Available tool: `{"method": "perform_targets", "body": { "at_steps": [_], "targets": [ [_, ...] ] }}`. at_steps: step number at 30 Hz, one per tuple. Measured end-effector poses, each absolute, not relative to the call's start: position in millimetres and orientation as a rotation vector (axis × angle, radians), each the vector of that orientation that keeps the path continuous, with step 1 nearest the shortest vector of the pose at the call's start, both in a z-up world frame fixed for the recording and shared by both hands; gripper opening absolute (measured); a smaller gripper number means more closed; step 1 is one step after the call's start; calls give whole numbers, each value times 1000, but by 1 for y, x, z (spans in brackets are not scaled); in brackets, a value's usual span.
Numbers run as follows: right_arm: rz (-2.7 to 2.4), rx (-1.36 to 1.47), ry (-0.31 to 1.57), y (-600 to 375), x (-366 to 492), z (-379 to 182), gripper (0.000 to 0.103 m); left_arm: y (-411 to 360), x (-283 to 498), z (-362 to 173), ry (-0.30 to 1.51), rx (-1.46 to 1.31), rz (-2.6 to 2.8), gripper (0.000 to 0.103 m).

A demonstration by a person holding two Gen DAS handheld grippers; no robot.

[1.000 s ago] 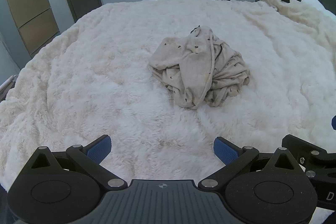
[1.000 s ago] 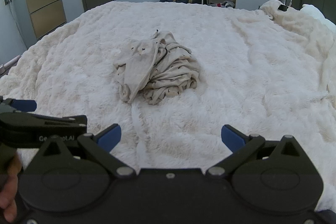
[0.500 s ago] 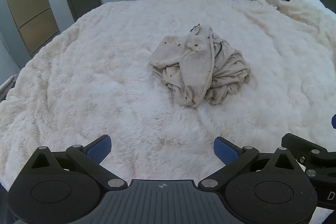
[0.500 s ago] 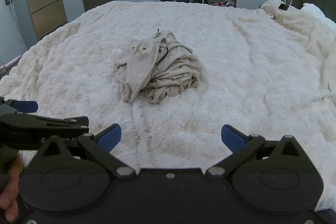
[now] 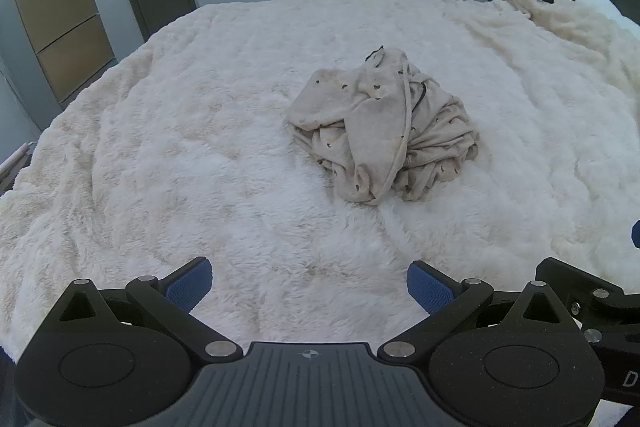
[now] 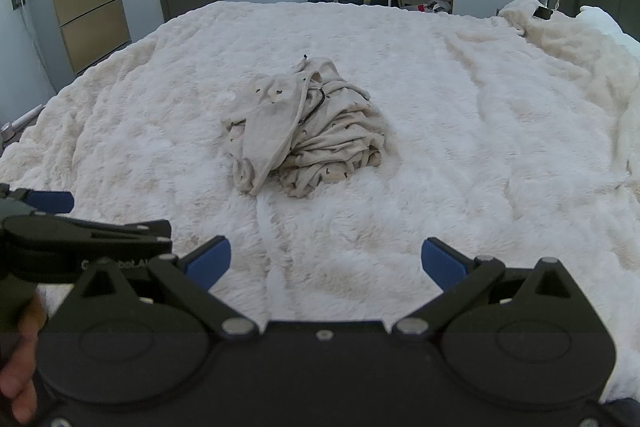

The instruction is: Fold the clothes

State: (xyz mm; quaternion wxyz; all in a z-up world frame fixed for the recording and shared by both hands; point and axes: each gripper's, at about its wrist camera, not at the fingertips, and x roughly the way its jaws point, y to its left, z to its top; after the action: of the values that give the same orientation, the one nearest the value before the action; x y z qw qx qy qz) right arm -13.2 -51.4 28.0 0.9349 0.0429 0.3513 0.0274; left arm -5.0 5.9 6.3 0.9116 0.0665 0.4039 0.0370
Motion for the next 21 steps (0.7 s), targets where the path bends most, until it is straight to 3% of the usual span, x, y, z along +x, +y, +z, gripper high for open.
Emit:
{"method": "perform_targets", "body": {
  "at_steps": [21],
  "targets": [
    [67,88,717,-56,-18,32,103,7,-6,8,830,138,76,103]
  ]
}}
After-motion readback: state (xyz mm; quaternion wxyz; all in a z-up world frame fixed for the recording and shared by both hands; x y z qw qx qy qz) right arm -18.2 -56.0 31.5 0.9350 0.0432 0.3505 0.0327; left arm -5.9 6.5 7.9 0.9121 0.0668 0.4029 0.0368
